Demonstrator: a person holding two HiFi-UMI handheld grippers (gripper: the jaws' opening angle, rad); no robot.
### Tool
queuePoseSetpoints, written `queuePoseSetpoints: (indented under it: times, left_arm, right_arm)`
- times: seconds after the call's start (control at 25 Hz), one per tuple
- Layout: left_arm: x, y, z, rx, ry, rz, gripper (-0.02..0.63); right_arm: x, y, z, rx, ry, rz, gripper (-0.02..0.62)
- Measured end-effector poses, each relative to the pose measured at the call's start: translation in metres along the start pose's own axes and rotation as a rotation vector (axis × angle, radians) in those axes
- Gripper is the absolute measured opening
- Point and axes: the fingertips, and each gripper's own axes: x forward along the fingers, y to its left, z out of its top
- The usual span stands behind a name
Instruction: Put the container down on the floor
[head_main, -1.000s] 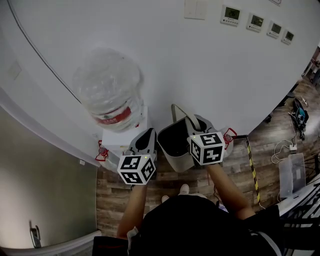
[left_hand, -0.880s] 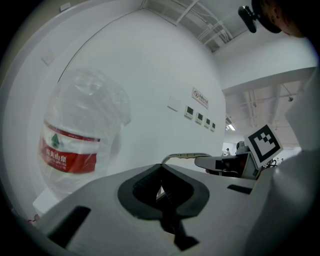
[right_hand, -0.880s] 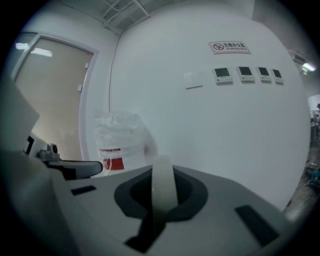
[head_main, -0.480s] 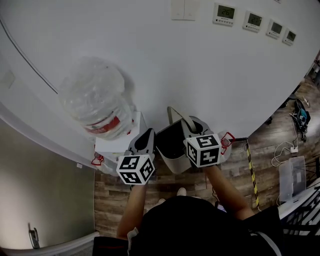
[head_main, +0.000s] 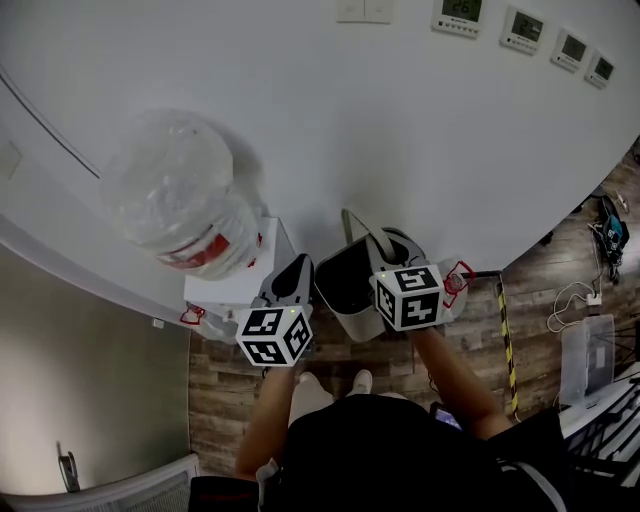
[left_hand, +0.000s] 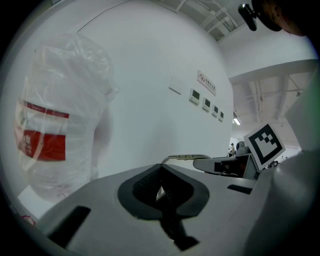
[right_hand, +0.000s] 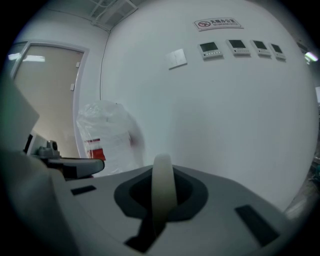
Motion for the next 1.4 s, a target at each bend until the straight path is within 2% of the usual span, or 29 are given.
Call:
queuePoseSetpoints:
  times: [0.24,0.52,0.92,1.4]
  left_arm:
    - [0.017,0.009,-0.007,-0.019,0.028,-0.031,0.014]
    - [0.039,0.036,-0.007,-0.025,0.075,-0.097,0.014]
    - [0.074,0.054,-0.006,-0.023,0.142,-0.254,0.014]
    - [0.084,0.068,-0.024,-0.013,0.184,-0.381,0.014]
  right_arm:
    - [0.019,-0.002,0.001,0.002,0.016,-0.016,0.031]
    - [0.050,0.003,-0.004,0.042,0.041,-0.080,0.031]
    - [0.079,0.002,-0.006,0.113,0.058,-0.220,0.031]
    - [0.097,-0.001,-0.024,0.153,0.057,-0.353,0.031]
